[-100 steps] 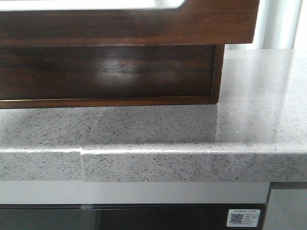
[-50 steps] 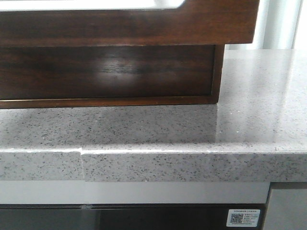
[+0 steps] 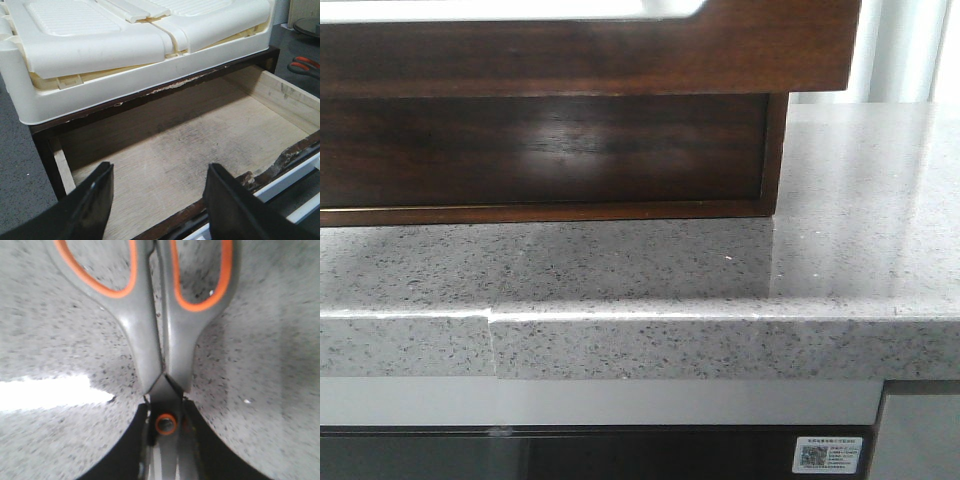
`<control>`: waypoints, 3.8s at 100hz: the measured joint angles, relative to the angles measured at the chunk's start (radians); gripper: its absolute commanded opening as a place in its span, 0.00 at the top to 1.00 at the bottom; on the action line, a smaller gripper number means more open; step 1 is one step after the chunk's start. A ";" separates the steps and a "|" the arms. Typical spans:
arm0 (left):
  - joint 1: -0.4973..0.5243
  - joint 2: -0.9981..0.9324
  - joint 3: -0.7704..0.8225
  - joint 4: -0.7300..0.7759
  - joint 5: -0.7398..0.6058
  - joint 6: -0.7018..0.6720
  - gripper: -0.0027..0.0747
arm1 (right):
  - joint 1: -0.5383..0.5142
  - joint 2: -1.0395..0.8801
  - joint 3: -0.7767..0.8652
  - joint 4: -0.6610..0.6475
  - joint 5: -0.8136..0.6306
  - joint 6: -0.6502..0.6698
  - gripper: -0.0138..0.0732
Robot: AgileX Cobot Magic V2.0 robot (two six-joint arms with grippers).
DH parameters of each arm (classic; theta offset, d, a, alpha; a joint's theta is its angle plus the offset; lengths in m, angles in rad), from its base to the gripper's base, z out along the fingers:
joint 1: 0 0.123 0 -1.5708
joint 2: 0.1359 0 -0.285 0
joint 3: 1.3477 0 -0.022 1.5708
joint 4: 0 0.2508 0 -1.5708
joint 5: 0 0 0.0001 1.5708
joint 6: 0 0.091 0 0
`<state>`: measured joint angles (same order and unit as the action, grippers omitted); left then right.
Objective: Put scissors in drawer with both arms
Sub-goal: 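Carry the scissors with the right gripper over the open drawer and release, then withdraw the right gripper from the drawer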
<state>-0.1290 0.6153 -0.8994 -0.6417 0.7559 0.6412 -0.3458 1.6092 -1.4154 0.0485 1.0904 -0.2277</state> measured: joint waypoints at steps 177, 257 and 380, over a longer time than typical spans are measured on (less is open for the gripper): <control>0.000 0.000 0.000 0.000 -0.002 0.000 0.46 | 0.937 0.055 -0.333 0.165 0.031 -0.817 0.72; 0.000 0.000 0.000 0.002 -0.002 0.000 0.46 | 0.772 -0.452 -0.087 -0.026 0.056 -0.035 0.62; 0.000 0.000 0.000 0.003 -0.002 0.000 0.99 | 0.740 -1.062 0.771 -0.013 -0.564 0.179 0.92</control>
<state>-0.1290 0.6153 -0.8994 -0.6386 0.7540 0.6412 0.3945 0.5474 -0.6443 0.0355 0.5269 -0.0491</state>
